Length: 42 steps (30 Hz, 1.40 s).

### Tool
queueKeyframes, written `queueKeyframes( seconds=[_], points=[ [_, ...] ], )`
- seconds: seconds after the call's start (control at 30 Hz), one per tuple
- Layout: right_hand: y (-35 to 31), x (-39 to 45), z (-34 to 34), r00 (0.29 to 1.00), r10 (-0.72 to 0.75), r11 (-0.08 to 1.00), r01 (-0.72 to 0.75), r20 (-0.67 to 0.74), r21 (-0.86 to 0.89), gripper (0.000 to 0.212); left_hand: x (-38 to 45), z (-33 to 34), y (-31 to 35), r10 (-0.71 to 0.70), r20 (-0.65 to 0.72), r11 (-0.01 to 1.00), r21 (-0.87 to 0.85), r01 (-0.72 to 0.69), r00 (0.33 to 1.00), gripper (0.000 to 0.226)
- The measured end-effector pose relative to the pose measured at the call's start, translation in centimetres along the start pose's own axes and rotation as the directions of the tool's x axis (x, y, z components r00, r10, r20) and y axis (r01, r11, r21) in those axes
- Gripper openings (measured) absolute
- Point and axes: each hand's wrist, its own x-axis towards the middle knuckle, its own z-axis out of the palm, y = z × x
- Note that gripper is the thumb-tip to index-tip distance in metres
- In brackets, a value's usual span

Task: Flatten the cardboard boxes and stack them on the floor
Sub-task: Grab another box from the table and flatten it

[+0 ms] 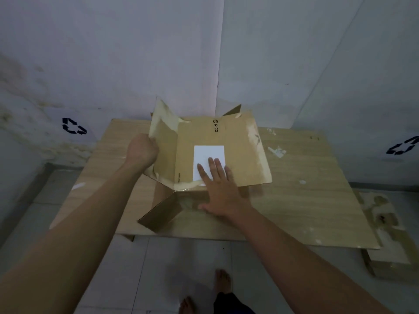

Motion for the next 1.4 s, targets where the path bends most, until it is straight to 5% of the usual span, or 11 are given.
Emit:
queueKeyframes(
  seconds=[0.13, 0.4, 0.53, 0.67, 0.9, 1.13, 1.27, 1.4],
  points=[
    [0.4, -1.6, 3.2, 0.951, -0.046, 0.998, 0.030, -0.306, -0.054, 0.093, -1.5, 0.7, -5.3, -0.176, 0.049, 0.982, -0.062, 0.179, 0.983, 0.041],
    [-0.4, -4.3, 5.8, 0.861, -0.128, 0.986, 0.058, -0.493, -0.155, 0.053, -5.6, 4.0, -9.6, -0.311, 0.026, 0.939, -0.146, 0.311, 0.950, 0.042],
    [-2.2, -5.0, 8.7, 0.906, -0.076, 0.987, 0.009, -0.416, -0.163, 0.046, -6.9, 4.3, -10.6, -0.240, 0.001, 0.967, -0.084, 0.239, 0.971, 0.042],
    [-3.2, -7.0, 12.2, 0.984, -0.080, 0.987, 0.056, -0.161, -0.149, 0.051, -8.9, 6.0, -12.5, -0.213, 0.049, 0.977, -0.020, 0.214, 0.976, 0.047],
    [-3.2, -7.3, 13.2, 0.986, -0.050, 0.998, 0.057, 0.160, -0.037, 0.073, -10.3, 10.0, -15.2, -0.296, 0.142, 0.954, 0.088, 0.285, 0.945, 0.049],
    [-2.4, -6.3, 15.0, 0.946, -0.012, 0.975, -0.061, 0.325, 0.215, 0.089, -9.7, 12.6, -17.2, -0.285, 0.202, 0.951, 0.186, 0.249, 0.937, 0.044],
    [-1.0, -3.8, 15.5, 0.944, -0.017, 0.942, -0.095, 0.329, 0.323, 0.076, -9.1, 13.5, -18.0, -0.307, 0.239, 0.931, 0.276, 0.239, 0.921, 0.045],
    [1.0, 0.4, 14.9, 0.945, 0.159, 0.837, -0.283, 0.286, 0.469, 0.064, -6.3, 13.5, -17.1, -0.371, 0.238, 0.904, 0.313, 0.291, 0.898, 0.041]
  ],
)
